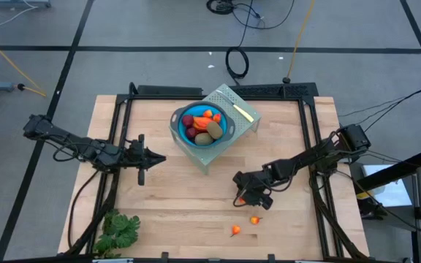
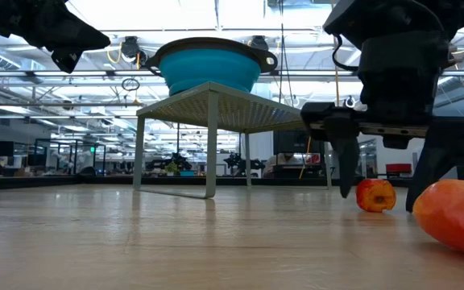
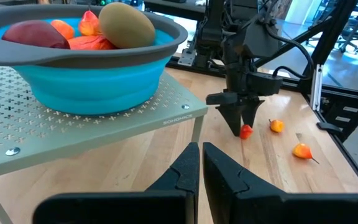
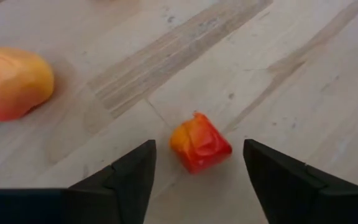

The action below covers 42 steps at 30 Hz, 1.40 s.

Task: Pick & Place Fruit
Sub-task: Put the peach into the collapsible colander on the shelf

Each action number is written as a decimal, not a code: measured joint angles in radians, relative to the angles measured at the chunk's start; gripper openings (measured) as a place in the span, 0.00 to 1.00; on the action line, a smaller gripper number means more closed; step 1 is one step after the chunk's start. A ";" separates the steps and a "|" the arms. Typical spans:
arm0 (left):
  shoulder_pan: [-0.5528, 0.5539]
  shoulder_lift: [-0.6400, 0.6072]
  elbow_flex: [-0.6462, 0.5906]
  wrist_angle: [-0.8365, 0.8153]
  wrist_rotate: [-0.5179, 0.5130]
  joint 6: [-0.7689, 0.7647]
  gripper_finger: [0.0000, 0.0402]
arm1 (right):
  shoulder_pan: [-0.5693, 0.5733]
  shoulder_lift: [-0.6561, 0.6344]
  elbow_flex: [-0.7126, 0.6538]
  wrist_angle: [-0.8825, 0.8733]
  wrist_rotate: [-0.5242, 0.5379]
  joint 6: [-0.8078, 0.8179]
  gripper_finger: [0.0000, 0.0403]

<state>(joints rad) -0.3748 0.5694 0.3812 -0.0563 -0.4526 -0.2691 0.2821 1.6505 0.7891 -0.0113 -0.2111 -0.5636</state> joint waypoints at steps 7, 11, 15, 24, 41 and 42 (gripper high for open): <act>0.000 0.000 0.000 0.000 0.000 0.000 0.05 | 0.008 0.000 0.000 0.000 0.000 0.001 0.49; 0.000 0.000 0.000 0.000 0.000 0.000 0.05 | 0.008 0.000 0.000 0.001 0.000 0.001 0.44; 0.000 0.000 0.000 0.000 0.001 -0.003 0.05 | 0.008 0.000 0.000 0.002 0.001 0.001 0.40; 0.000 0.000 0.000 0.000 0.004 -0.004 0.05 | 0.008 0.000 0.000 0.011 0.003 0.002 0.30; 0.000 0.000 0.000 0.000 0.004 -0.002 0.05 | 0.003 -0.061 0.144 -0.084 0.083 0.028 0.26; 0.000 0.000 0.000 0.001 0.005 -0.002 0.05 | 0.000 -0.067 0.156 -0.087 0.089 0.028 0.26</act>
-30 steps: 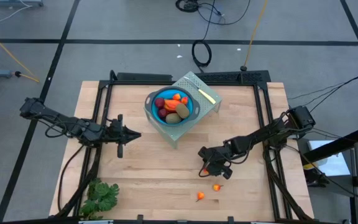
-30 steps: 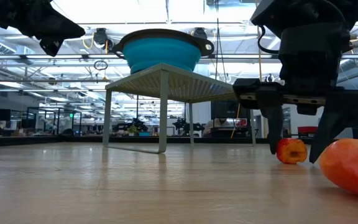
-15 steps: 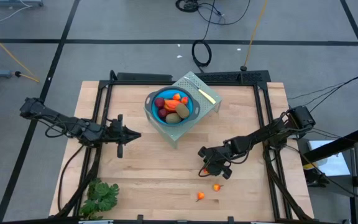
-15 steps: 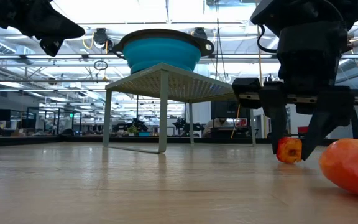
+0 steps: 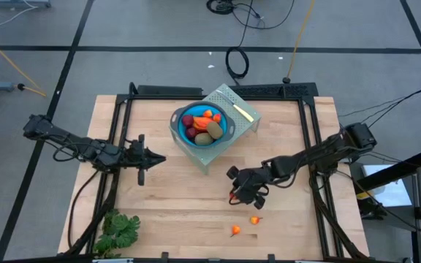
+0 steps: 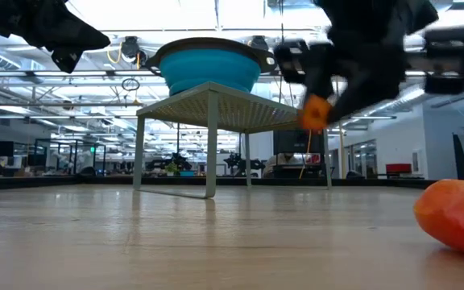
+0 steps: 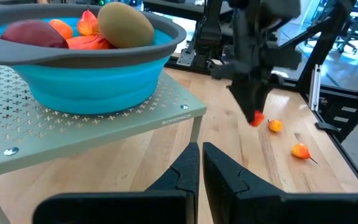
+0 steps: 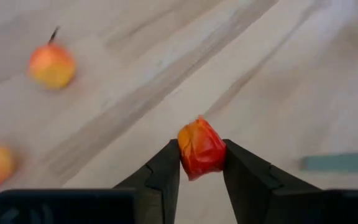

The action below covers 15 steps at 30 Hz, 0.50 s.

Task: Pick & Place Fruit
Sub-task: Put the peach into the collapsible colander on the shelf

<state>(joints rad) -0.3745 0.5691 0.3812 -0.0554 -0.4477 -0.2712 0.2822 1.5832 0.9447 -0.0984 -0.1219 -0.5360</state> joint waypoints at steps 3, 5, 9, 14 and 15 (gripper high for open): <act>-0.001 0.000 0.000 0.000 0.003 0.003 0.05 | -0.009 -0.032 0.020 -0.003 0.020 0.001 0.25; 0.000 0.000 0.000 0.000 0.003 0.004 0.05 | -0.018 -0.049 0.043 0.005 0.021 0.013 0.25; -0.001 0.000 0.000 0.000 0.008 0.008 0.05 | -0.032 -0.084 0.073 0.013 0.021 0.049 0.25; -0.001 0.000 0.000 -0.002 0.011 0.012 0.05 | -0.042 -0.117 0.114 0.013 0.022 0.055 0.25; -0.001 0.000 0.000 -0.002 0.011 0.012 0.05 | -0.044 -0.122 0.121 0.008 0.023 0.061 0.25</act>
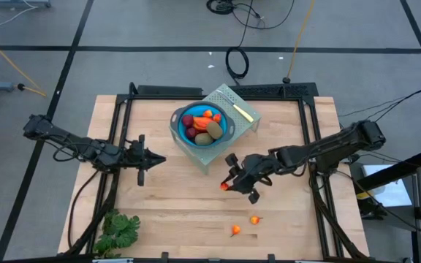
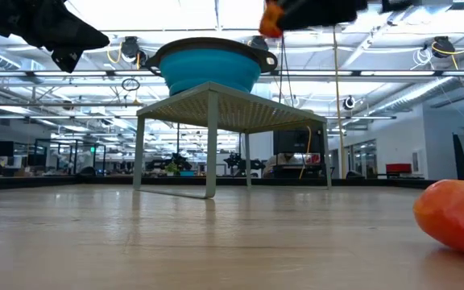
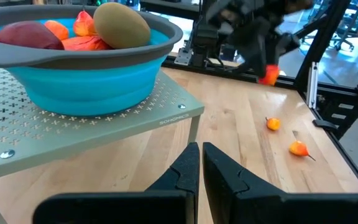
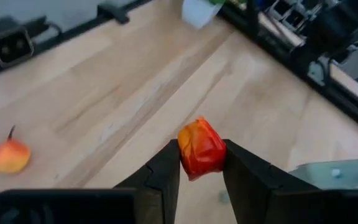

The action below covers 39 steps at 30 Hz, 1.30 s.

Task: Pick & Place Fruit
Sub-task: Put the peach into the collapsible colander on the shelf

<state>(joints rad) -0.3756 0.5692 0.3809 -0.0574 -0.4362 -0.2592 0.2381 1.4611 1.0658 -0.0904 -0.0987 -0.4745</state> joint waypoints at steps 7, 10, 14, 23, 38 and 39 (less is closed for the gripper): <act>0.000 0.000 0.000 -0.002 0.000 -0.001 0.05 | -0.013 -0.012 0.084 0.002 0.002 0.017 0.25; 0.000 0.000 0.000 -0.002 0.000 0.000 0.05 | -0.018 -0.014 0.112 0.004 0.001 0.017 0.25; 0.000 0.000 0.000 -0.001 0.000 -0.001 0.05 | -0.023 -0.030 0.137 0.001 0.002 0.017 0.25; 0.000 0.000 0.000 -0.001 0.000 0.002 0.05 | -0.028 -0.051 0.140 -0.035 0.003 0.017 0.25; 0.000 0.000 0.000 0.000 -0.006 0.002 0.05 | -0.080 -0.051 0.139 0.053 0.112 -0.008 0.25; 0.000 0.000 0.000 -0.001 -0.005 0.002 0.05 | -0.090 -0.051 0.139 0.065 0.128 -0.008 0.25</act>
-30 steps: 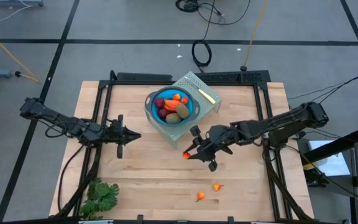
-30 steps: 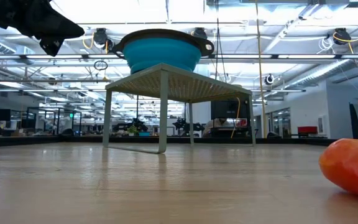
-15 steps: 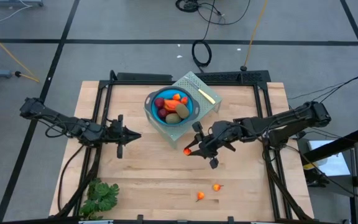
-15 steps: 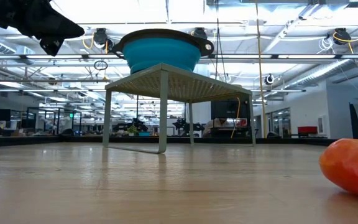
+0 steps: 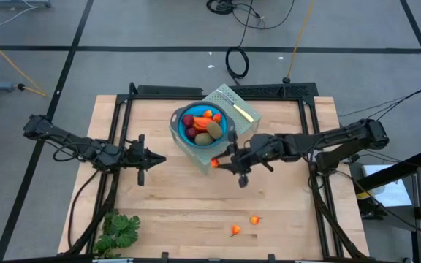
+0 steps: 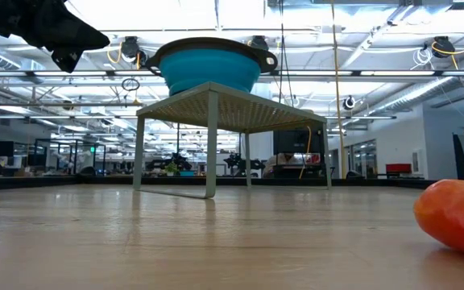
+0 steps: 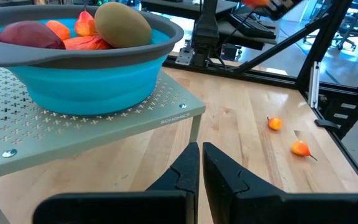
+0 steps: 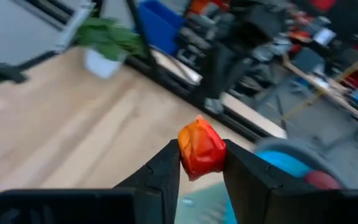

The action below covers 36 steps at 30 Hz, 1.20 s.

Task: Pick & Place Fruit
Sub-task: Put the peach into the collapsible colander on the shelf

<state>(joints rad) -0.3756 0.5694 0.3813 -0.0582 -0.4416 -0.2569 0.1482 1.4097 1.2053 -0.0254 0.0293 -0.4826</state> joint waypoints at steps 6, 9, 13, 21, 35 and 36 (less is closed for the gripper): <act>0.000 0.000 0.000 0.000 -0.002 0.000 0.05 | -0.075 0.000 0.030 -0.003 0.027 -0.001 0.25; 0.000 0.000 0.000 0.000 -0.004 0.000 0.05 | -0.118 0.000 0.057 -0.001 0.026 0.009 0.25; 0.000 0.000 0.000 0.001 -0.004 0.000 0.05 | -0.182 0.000 0.093 -0.004 0.023 0.055 0.25; 0.000 0.000 0.000 0.001 -0.004 0.016 0.05 | -0.306 0.000 0.130 -0.002 0.016 0.114 0.25; 0.000 0.000 0.000 0.002 -0.005 0.019 0.05 | -0.443 0.000 0.131 -0.004 -0.109 0.367 0.25; 0.000 0.000 0.000 0.002 -0.004 0.019 0.05 | -0.445 0.000 0.131 -0.007 -0.109 0.375 0.25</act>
<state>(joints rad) -0.3756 0.5694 0.3811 -0.0566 -0.4458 -0.2379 -0.2973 1.4097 1.3361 -0.0322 -0.0799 -0.1081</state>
